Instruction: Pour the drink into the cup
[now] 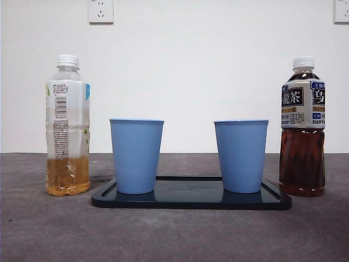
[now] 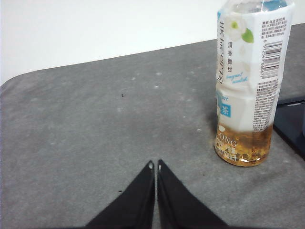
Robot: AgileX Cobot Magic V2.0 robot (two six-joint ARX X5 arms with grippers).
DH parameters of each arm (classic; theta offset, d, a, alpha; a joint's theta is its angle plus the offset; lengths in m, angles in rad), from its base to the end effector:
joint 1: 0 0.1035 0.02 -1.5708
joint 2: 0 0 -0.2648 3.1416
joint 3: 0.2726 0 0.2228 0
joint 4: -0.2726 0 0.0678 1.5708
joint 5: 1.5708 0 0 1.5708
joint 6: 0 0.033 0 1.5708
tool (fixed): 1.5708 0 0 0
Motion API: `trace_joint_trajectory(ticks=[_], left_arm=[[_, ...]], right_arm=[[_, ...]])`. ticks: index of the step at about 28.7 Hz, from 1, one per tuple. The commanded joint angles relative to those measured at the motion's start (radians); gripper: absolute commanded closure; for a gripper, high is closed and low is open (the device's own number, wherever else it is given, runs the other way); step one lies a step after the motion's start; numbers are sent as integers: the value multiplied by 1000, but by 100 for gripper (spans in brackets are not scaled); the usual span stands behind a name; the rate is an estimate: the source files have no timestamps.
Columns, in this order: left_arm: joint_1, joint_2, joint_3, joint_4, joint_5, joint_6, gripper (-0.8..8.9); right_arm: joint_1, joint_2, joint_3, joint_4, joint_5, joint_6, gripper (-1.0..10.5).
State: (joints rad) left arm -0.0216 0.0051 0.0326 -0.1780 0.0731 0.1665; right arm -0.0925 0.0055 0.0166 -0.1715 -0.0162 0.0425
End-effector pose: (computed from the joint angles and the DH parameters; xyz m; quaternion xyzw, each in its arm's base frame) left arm 0.0676 -0.0039 0.1556 0.0809 0.0710 -0.0533 0.9928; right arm 0.0684 -0.0058 0.1512 0.0255 0.0792 -0.0397 0.9957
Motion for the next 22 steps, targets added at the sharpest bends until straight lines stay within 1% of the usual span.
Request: trace_joint_trajectory(ticks=[1,6,22], left_arm=[[3,-2,-21,-6,-3,5,806],[3,-2,-21,-6,-3,5,806],[3,-2,-21,-6,-3,5,806]], right_arm=[[-2,-2,-8,-9,-3,-11,938],[-2,-2,-8,18,-3,-12,938],[-2,-2,-8,18,-3,-12,938]])
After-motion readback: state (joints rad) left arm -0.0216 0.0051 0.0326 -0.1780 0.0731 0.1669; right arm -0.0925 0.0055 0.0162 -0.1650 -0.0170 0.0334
